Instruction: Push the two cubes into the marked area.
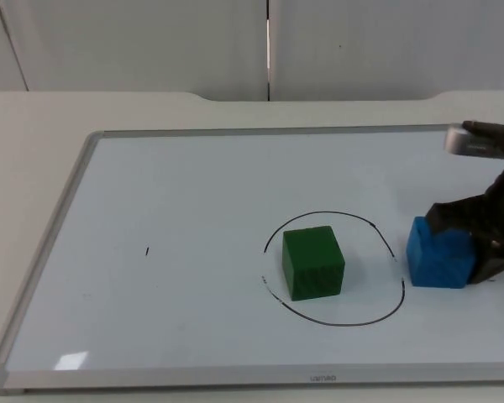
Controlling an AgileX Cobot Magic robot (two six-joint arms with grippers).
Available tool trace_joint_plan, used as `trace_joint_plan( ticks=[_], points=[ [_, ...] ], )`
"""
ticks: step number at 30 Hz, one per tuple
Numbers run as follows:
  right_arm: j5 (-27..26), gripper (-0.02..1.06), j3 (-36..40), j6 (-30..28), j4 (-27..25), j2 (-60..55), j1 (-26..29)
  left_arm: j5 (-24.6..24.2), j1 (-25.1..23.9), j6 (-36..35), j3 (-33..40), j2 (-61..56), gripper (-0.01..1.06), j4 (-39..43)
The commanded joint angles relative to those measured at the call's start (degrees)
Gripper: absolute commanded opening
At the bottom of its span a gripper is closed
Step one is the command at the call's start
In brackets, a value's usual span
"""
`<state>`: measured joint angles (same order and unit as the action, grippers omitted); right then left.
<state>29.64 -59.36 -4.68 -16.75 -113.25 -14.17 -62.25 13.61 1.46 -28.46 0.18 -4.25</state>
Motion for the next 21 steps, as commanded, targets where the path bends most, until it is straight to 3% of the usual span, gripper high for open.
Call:
trace_joint_plan(
  ticks=[1, 8, 18, 21],
  points=[
    [-1.24, 0.00, -0.15, -0.50, -0.22, 0.23, -1.24, 0.71, 0.32, -0.10, 0.25, -0.18, 0.00, -0.65],
    [-2.98, 0.00, -0.15, -0.50, -0.20, 0.23, -4.48, 0.71, 0.32, -0.10, 0.25, -0.18, 0.00, -0.65],
    [-3.00, 0.00, -0.15, -0.50, -0.32, 0.23, -4.50, 0.71, 0.32, -0.10, 0.25, -0.18, 0.00, -0.65],
    [-5.58, 0.00, -0.15, -0.50, 0.05, 0.23, -4.50, 0.71, 0.32, -0.10, 0.25, -0.18, 0.00, -0.65]
  ],
)
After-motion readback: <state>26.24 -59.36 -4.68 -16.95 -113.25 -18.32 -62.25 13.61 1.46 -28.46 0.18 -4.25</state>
